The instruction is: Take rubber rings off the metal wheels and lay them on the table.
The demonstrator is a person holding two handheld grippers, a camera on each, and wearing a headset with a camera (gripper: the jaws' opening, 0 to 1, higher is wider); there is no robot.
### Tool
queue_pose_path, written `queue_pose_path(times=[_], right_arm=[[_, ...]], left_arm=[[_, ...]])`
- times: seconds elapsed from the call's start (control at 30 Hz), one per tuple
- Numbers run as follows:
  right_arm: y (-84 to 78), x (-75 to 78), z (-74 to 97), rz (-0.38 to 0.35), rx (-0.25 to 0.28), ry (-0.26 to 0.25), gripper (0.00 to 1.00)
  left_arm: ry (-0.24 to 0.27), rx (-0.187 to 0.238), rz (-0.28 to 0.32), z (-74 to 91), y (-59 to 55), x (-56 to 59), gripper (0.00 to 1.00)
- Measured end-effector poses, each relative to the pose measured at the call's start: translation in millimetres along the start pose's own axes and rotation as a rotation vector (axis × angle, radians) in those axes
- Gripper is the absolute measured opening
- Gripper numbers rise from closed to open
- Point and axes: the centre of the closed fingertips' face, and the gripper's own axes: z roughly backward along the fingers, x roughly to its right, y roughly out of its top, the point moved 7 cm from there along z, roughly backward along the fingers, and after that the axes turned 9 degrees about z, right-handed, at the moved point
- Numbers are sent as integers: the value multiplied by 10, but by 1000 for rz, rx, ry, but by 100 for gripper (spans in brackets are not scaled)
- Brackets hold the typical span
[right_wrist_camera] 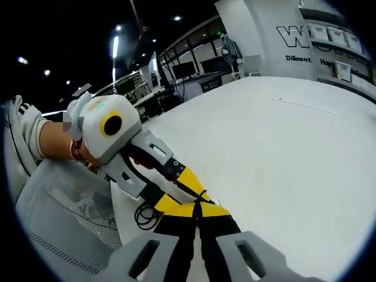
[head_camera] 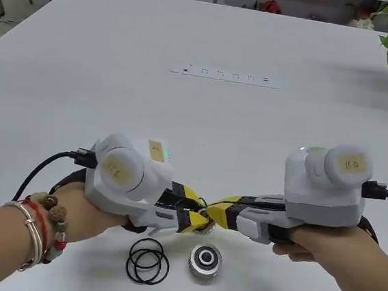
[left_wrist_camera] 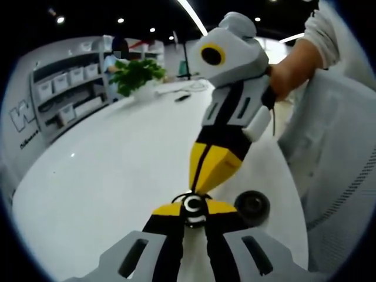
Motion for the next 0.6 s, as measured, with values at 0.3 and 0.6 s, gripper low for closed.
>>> queue_pose_path(times=[0.3,0.6], right_arm=[[12,60,72,-33,6,-9,0],[103,75,173,-33,28,-26,0]], left_arm=[[4,-21,29,65,46,-9,18],[0,10,78,247,168,-17,37]])
